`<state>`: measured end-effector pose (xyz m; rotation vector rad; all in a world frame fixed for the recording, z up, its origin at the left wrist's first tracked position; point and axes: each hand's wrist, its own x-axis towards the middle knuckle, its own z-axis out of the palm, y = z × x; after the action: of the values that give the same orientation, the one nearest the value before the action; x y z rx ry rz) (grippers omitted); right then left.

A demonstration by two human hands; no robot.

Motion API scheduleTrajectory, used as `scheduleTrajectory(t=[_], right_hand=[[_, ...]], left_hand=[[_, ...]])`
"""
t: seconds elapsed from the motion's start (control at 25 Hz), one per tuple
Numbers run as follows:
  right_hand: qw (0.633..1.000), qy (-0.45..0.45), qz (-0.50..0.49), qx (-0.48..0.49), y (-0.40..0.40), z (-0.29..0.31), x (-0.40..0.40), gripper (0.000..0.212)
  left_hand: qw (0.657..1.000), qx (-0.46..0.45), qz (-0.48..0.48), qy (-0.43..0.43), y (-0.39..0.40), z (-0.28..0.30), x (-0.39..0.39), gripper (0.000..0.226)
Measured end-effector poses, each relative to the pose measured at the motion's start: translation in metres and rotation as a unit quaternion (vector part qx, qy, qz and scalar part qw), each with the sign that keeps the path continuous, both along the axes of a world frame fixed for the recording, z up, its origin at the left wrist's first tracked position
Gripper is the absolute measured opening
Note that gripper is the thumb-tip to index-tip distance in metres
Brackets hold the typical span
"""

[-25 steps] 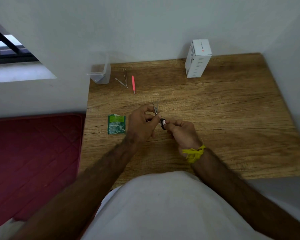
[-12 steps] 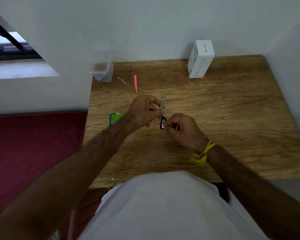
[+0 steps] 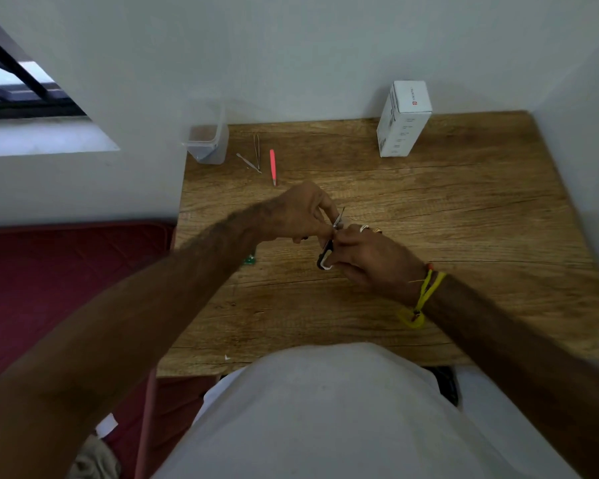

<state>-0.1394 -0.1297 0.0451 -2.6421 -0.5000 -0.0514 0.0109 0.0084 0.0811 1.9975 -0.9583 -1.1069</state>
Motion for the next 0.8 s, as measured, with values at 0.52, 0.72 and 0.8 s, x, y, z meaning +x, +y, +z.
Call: scheduleTrajectory(t=[0.52,0.72,0.8], right_hand=[[0.973,-0.088,0.130,-0.169,-0.017,0.012,0.014,0.027],[0.983,-0.094,0.073,-0.138,-0.009,0.004,0.008,0.019],[0.992,-0.073,0.026,-0.103,-0.005,-0.004,0.001,0.020]], left_hand=[[0.991,0.100,-0.083,0.027,-0.014,0.001,0.009,0.025],[0.997,0.071,-0.010,0.030,-0.005,-0.006,0.003,0.019],[0.998,0.044,0.042,0.033,0.001,-0.011,-0.004,0.015]])
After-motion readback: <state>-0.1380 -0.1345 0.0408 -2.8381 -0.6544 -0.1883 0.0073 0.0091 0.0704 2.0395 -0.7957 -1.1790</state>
